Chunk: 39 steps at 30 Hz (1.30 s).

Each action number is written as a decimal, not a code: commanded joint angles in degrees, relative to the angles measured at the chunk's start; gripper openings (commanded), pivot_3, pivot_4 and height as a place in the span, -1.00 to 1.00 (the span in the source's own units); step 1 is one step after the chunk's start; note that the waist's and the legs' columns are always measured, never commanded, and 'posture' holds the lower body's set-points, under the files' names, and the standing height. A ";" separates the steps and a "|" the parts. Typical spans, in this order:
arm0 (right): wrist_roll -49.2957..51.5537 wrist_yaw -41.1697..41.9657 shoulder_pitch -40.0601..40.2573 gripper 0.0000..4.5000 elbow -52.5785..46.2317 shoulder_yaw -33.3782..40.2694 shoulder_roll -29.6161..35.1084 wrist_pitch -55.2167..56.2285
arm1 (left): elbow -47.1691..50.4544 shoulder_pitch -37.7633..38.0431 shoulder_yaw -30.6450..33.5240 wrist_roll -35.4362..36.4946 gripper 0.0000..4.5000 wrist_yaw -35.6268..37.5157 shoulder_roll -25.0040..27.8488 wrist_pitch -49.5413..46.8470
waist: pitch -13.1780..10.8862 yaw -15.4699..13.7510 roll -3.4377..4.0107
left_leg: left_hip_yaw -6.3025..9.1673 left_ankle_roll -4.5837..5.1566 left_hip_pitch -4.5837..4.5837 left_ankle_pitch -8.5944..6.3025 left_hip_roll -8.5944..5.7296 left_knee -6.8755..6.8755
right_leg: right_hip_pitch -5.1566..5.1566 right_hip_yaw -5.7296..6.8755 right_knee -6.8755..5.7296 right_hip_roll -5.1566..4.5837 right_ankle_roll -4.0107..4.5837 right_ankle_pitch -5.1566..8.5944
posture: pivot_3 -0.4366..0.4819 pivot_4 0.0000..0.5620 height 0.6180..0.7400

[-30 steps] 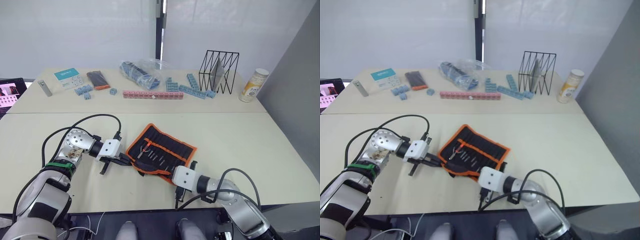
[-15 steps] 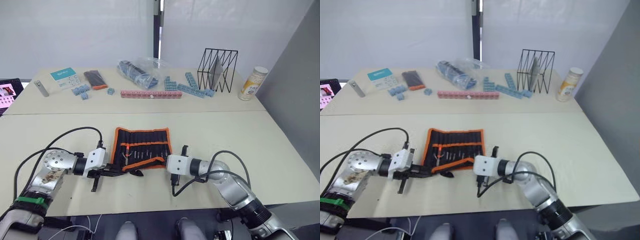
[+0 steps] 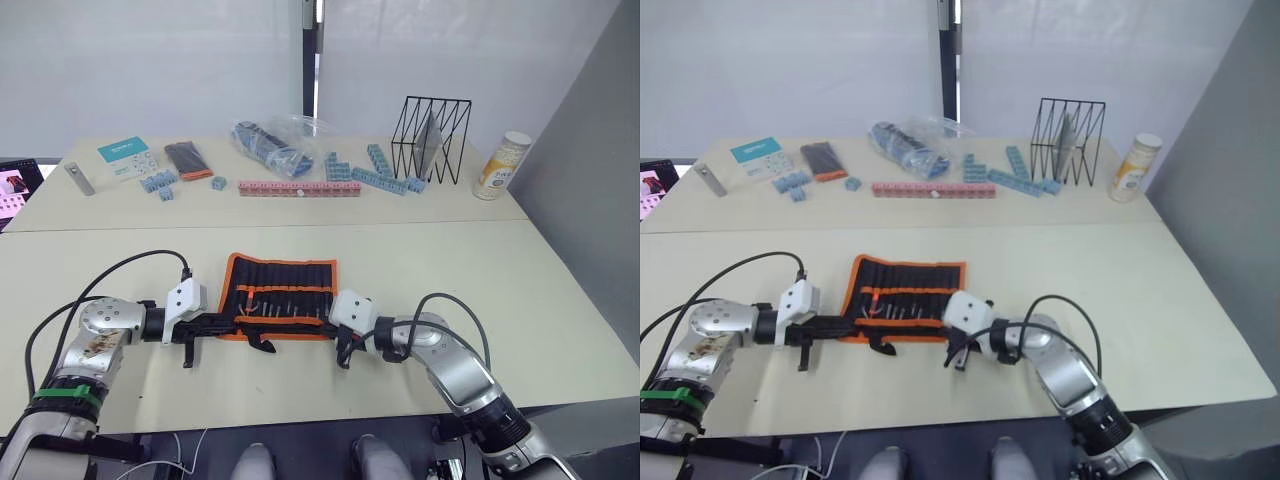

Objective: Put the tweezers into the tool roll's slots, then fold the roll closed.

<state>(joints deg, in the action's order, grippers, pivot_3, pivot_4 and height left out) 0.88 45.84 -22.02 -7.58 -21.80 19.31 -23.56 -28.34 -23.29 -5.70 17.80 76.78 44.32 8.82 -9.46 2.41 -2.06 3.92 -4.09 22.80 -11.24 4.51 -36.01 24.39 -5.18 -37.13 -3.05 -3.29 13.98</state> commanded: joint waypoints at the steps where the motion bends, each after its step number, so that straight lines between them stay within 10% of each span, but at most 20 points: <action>1: 1.57 -1.50 -2.01 -1.00 -0.94 2.19 -1.19 -1.56 | -1.12 -1.67 1.36 -1.34 -0.98 -0.92 -0.90 0.24 | 0.00 -0.06 0.00 | 0.00 0.00 0.00 0.00 0.00 0.00 | 0.00 -0.01 0.00 0.00 -0.01 -0.01 | -0.05 -0.47 0.62; 7: 1.54 -2.03 -3.01 -1.00 -0.02 1.81 -1.72 -2.93 | -0.62 -2.58 1.12 -3.36 -0.98 -1.43 -1.33 0.19 | -0.01 -0.04 0.01 | 0.00 0.00 0.00 0.00 0.00 0.01 | 0.00 -0.01 0.00 0.00 -0.02 -0.01 | -0.05 -0.47 0.62; 15: 2.50 -3.49 -1.78 0.15 -2.48 3.71 -1.96 -1.79 | 1.34 -4.96 1.02 -3.98 -1.00 -2.47 -2.62 -4.68 | -0.01 -0.36 0.02 | 0.00 0.00 0.05 0.00 -0.02 -0.02 | 0.00 -0.04 0.02 0.00 -0.03 -0.02 | -0.05 -0.47 0.62; 29: 10.69 4.38 2.52 0.15 -13.22 7.07 4.89 3.53 | 4.45 -5.09 0.84 -5.17 -1.00 -2.23 -2.60 -9.45 | -0.05 -0.03 0.07 | 0.02 0.00 0.05 0.00 -0.02 0.03 | 0.01 -0.04 0.04 0.00 -0.06 0.01 | -0.05 -0.47 0.62; 36: 3.12 2.23 -1.87 -0.98 -4.61 -0.91 2.41 7.00 | 3.93 -5.08 1.31 -5.36 -1.00 -2.11 -2.40 -9.14 | -0.06 0.02 0.08 | 0.02 0.00 0.05 0.00 -0.03 0.01 | 0.01 -0.05 0.04 0.00 -0.06 0.01 | -0.05 -0.47 0.62; 39: 0.45 0.50 -3.56 -0.99 1.35 -1.80 1.00 9.30 | 3.96 -4.92 1.45 -5.46 -1.00 -2.17 -2.30 -8.82 | -0.06 -0.06 0.08 | 0.01 0.00 0.05 0.00 -0.03 0.01 | 0.01 -0.05 0.04 0.00 -0.06 0.01 | -0.05 -0.47 0.62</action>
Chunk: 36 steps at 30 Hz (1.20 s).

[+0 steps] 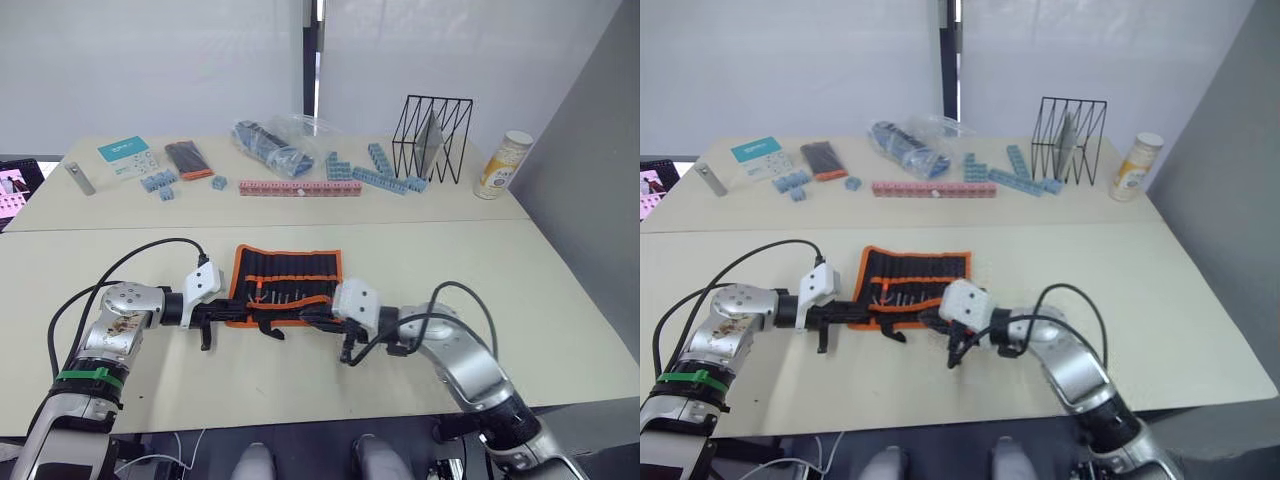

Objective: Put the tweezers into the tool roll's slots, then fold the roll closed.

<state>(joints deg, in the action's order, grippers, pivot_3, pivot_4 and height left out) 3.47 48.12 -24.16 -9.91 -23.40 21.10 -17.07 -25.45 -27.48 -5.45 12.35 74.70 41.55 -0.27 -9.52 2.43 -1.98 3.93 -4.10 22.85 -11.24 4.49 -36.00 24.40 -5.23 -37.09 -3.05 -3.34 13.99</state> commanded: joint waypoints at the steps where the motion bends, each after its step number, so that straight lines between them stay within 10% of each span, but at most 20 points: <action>1: -2.45 -2.61 -1.92 -0.99 5.30 0.15 -1.44 2.99 | 1.11 -0.65 1.13 -0.27 -1.00 -0.20 0.58 0.59 | 0.00 -0.12 0.00 | 0.00 0.00 0.00 0.00 0.00 0.00 | 0.00 0.00 0.00 0.00 0.00 0.00 | -0.05 -0.47 0.62; 13: -5.26 -5.68 -3.41 -0.99 17.21 0.60 -4.02 3.57 | 3.60 1.39 4.14 1.23 -1.00 -0.01 2.40 2.03 | -0.01 0.27 0.02 | 0.00 0.00 -0.02 0.00 0.01 0.04 | 0.02 -0.02 -0.02 0.02 0.00 -0.01 | -0.05 -0.47 0.62; 22: -6.08 -5.05 -3.77 -1.00 18.71 -0.12 -4.40 3.08 | 14.01 3.01 12.77 13.57 0.27 1.41 5.11 -11.68 | -0.02 0.24 0.03 | 0.00 0.00 -0.11 0.00 0.02 0.02 | -0.07 -0.07 -0.03 0.05 0.00 -0.01 | -0.05 -0.47 0.62; 25: -6.17 -4.85 -4.06 -1.00 19.12 -0.30 -4.58 3.01 | 17.53 5.45 12.74 16.35 0.27 2.62 5.09 -16.25 | -0.02 0.27 0.03 | 0.00 0.00 -0.13 0.00 0.01 0.02 | -0.10 -0.10 -0.03 0.05 0.00 0.00 | -0.05 -0.47 0.62; 34: -6.54 -4.22 -4.33 -1.00 18.74 -1.01 -4.63 2.59 | 13.52 5.33 6.38 9.93 -0.99 -1.56 -2.17 -10.83 | -0.02 -0.04 0.03 | 0.01 0.03 -0.15 0.02 0.02 -0.02 | -0.14 -0.30 -0.03 0.22 0.11 0.05 | -0.05 -0.47 0.62; 36: -6.69 -4.14 -4.22 -1.00 18.41 -1.15 -4.54 2.40 | 12.12 4.97 5.64 9.08 -0.99 -2.98 -3.95 -11.43 | -0.02 0.05 0.03 | 0.01 0.03 -0.13 0.02 0.04 -0.05 | -0.15 -0.48 -0.01 0.35 0.10 0.05 | -0.05 -0.47 0.62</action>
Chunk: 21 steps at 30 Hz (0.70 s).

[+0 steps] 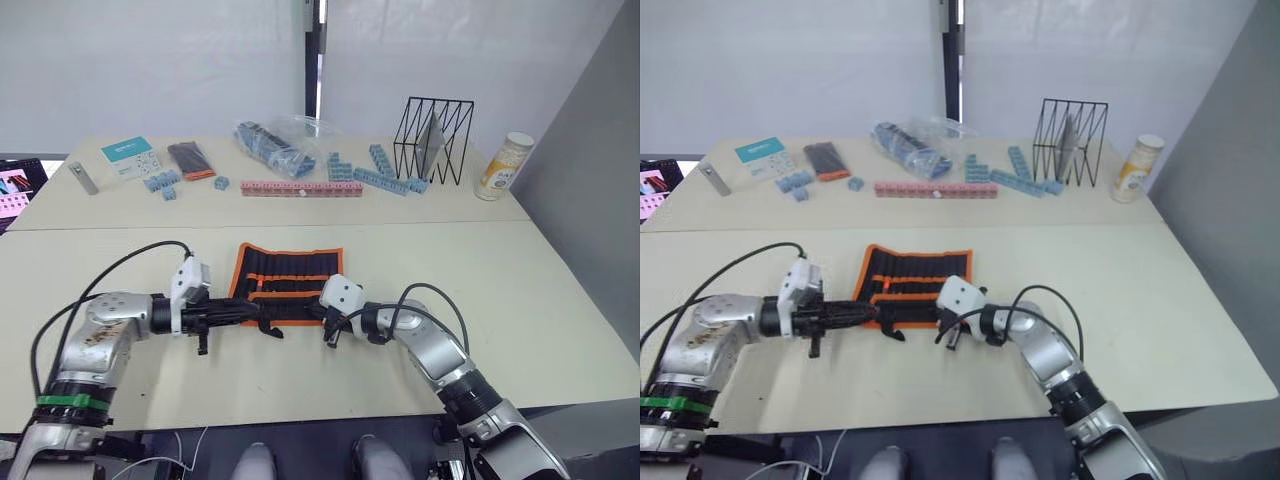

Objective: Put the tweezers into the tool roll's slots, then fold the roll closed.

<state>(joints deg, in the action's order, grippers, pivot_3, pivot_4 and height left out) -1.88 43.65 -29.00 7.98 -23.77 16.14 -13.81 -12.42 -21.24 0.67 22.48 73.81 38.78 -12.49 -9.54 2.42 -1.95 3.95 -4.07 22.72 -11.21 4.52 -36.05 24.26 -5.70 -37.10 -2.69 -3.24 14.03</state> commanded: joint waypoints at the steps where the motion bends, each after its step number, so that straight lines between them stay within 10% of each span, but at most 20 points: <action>1: -1.40 0.35 0.70 -1.00 0.33 -0.84 0.45 -0.96 | -1.87 -0.99 -1.07 -2.38 -0.99 -2.52 -1.49 1.82 | 0.00 0.10 0.00 | 0.02 0.00 0.00 0.00 0.00 0.01 | 0.00 -0.04 -0.01 0.03 -0.04 -0.02 | -0.05 -0.47 0.62; 7: -0.01 0.76 1.39 -1.00 -3.58 -0.45 0.18 -1.89 | -7.18 0.67 -5.34 -11.16 -0.99 -6.80 -1.11 5.75 | 0.02 0.18 0.04 | 0.08 0.00 -0.01 0.00 0.10 0.17 | 0.04 -0.03 -0.01 0.14 -0.03 -0.02 | -0.05 -0.47 0.62; 21: -1.12 -1.09 -1.36 -1.00 -0.90 -2.72 -6.46 -1.69 | -3.42 2.08 -2.67 -6.65 -0.99 -8.42 -2.44 -1.94 | 0.00 0.19 0.17 | 0.09 0.06 -0.10 0.07 0.10 0.14 | 0.01 -0.04 -0.03 0.17 0.01 -0.02 | -0.05 -0.47 0.62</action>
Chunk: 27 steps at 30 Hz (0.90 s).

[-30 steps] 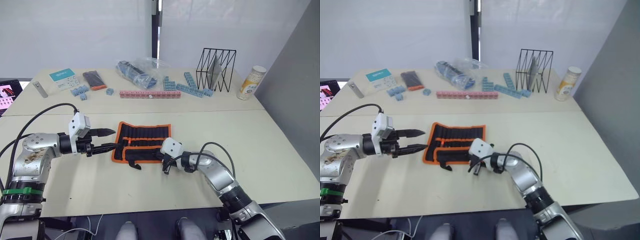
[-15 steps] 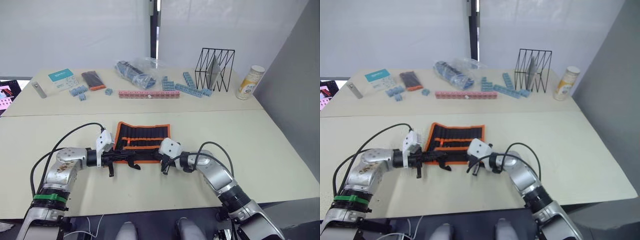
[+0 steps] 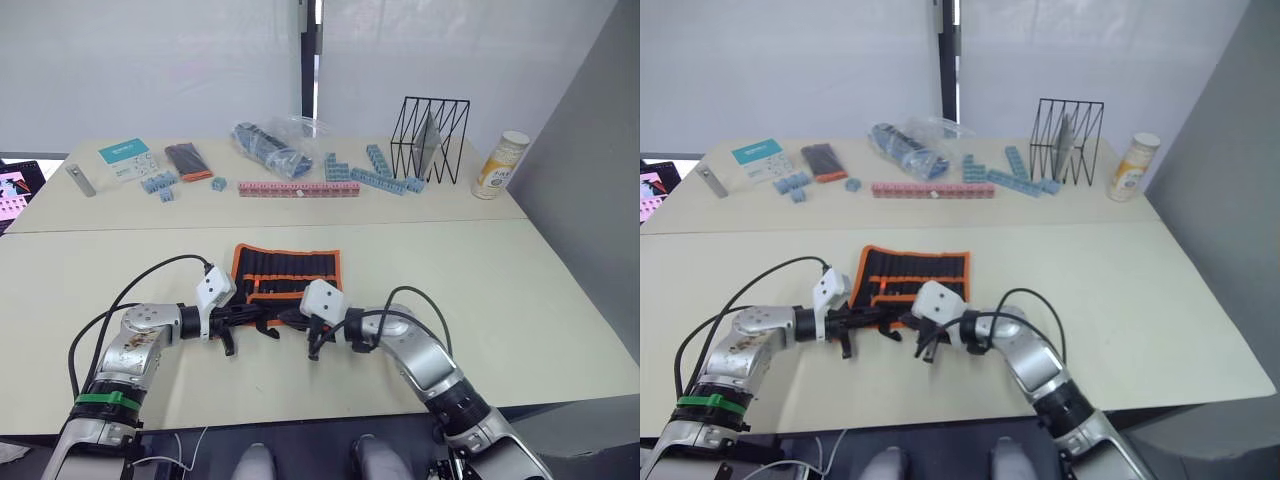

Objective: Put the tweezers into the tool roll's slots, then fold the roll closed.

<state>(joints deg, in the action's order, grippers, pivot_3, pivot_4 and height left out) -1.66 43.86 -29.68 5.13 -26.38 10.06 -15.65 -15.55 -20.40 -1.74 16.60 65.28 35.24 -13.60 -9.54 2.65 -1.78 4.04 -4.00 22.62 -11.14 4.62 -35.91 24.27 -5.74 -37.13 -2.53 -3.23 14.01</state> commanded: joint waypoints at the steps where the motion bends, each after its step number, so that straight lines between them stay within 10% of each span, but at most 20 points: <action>1: -1.66 -1.78 -0.80 -1.00 3.09 -0.23 -0.78 0.06 | -0.31 1.30 -0.26 -0.84 -0.99 0.11 1.16 -0.86 | 0.00 -0.06 0.00 | 0.00 0.00 0.00 0.00 0.00 0.01 | -0.01 0.00 0.00 0.00 0.00 0.00 | -0.05 -0.47 0.62; 27: 2.77 2.34 7.68 -1.00 -6.06 6.22 13.28 -10.83 | -3.24 -0.06 2.92 0.97 -0.99 1.12 2.24 2.42 | 0.06 -0.10 0.07 | 0.01 -0.01 -0.24 0.00 0.00 0.03 | -0.18 -0.02 0.03 0.00 0.46 0.28 | -0.05 -0.47 0.62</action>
<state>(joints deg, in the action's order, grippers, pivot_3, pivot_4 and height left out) 1.42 46.09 -23.28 -2.75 -20.03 22.70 -24.17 -18.43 -20.13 -0.59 17.19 66.72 36.38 -10.74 -9.48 2.55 -1.71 4.04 -4.01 22.40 -11.13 4.62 -35.88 24.10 -5.76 -37.09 -2.53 -2.77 14.30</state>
